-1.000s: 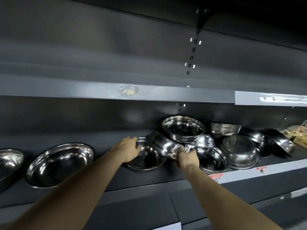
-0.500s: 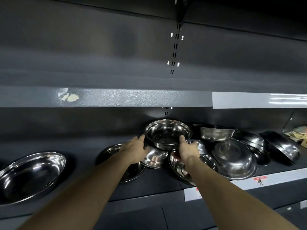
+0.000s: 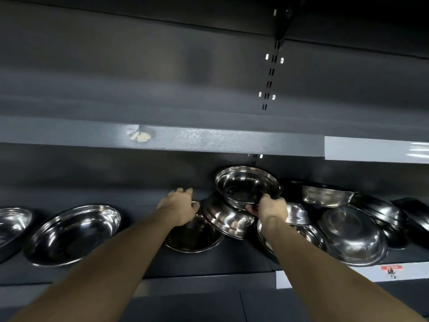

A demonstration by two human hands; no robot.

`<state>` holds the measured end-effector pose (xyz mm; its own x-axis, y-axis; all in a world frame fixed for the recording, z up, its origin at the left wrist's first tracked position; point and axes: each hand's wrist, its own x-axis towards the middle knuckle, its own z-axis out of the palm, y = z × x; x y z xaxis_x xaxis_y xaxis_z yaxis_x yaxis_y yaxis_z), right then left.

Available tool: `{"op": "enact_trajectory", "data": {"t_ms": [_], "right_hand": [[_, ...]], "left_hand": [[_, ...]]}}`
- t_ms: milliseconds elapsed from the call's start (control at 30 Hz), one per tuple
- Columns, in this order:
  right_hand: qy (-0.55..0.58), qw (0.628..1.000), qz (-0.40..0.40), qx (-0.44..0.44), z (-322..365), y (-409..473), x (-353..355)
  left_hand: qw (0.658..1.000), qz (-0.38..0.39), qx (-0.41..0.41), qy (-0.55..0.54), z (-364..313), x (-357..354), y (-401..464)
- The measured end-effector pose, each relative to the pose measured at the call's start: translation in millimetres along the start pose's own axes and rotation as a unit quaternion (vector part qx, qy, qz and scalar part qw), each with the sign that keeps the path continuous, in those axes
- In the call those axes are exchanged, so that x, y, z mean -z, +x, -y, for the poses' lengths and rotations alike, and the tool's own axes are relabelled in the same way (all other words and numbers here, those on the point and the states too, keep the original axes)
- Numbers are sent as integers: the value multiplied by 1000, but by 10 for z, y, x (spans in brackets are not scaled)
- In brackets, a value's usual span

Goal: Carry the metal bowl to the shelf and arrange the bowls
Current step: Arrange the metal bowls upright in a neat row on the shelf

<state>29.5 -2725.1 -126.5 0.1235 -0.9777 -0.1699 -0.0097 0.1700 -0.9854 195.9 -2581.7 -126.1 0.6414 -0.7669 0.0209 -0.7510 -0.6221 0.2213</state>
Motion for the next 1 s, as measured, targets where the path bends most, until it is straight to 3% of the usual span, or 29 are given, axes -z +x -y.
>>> {"op": "enact_trajectory", "data": {"t_ms": [300,633,1000], "right_hand": [[2,994,113,-6,-27,-529,-799],[2,969,247,-29,-370,-1365,-1858],[-58,937,335,-84,-749,-2143,-2454]], "left_hand": [[992,-14,98,75,1017,366,-428],[970,-26,234,64,2287,736,-1311],[952,-42,298,53,2877,918,-1874]]}}
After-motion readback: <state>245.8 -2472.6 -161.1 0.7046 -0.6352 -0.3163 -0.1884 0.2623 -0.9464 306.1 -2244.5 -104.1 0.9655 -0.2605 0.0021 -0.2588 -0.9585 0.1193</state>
